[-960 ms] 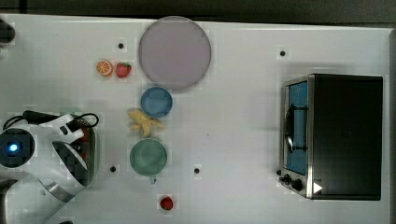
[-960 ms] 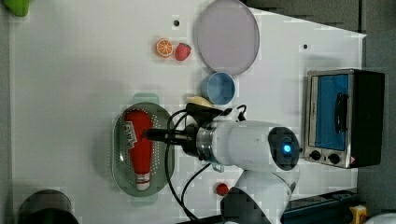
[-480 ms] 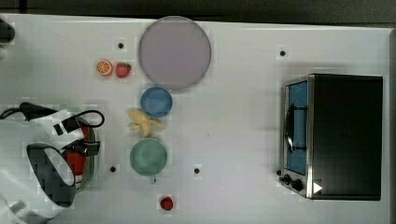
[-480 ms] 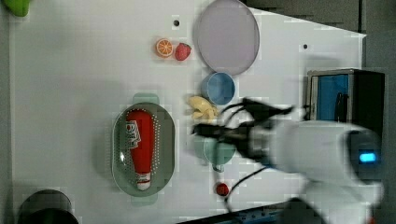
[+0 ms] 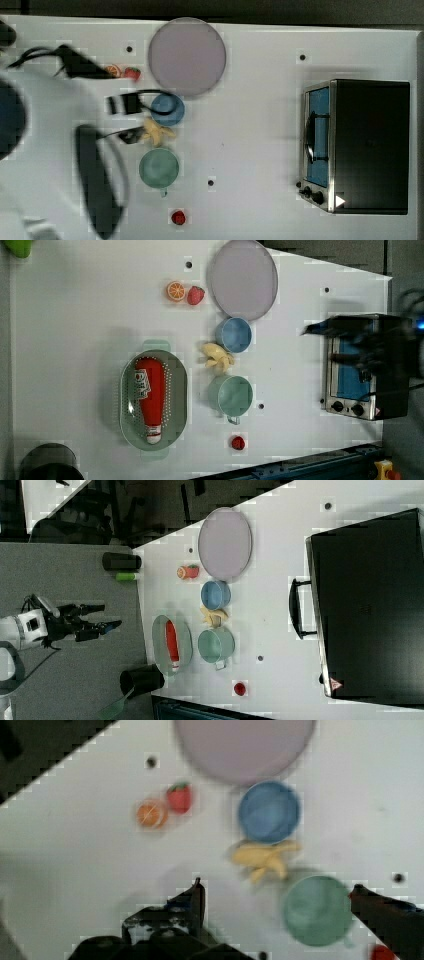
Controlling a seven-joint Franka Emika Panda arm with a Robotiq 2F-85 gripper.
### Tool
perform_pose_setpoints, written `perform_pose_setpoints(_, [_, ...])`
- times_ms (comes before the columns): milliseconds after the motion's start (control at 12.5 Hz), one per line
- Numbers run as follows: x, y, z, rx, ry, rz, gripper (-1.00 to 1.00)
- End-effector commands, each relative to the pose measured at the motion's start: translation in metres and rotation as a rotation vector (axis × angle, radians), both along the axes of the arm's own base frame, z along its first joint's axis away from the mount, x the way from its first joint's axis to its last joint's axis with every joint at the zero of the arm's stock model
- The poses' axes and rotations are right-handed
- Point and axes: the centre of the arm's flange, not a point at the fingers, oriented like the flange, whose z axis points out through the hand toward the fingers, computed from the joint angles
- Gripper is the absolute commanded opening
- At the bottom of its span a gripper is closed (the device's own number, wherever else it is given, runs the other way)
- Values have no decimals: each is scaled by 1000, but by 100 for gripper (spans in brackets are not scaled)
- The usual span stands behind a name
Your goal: Pick Ketchup from the table and place it in strainer.
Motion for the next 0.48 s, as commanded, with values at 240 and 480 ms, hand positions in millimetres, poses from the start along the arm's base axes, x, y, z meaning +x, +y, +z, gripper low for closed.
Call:
perform_pose_setpoints(240, [8,-127,41,3,102,-160,100])
perform_pose_setpoints(480, [18,-184,50,-18,85,-184,100])
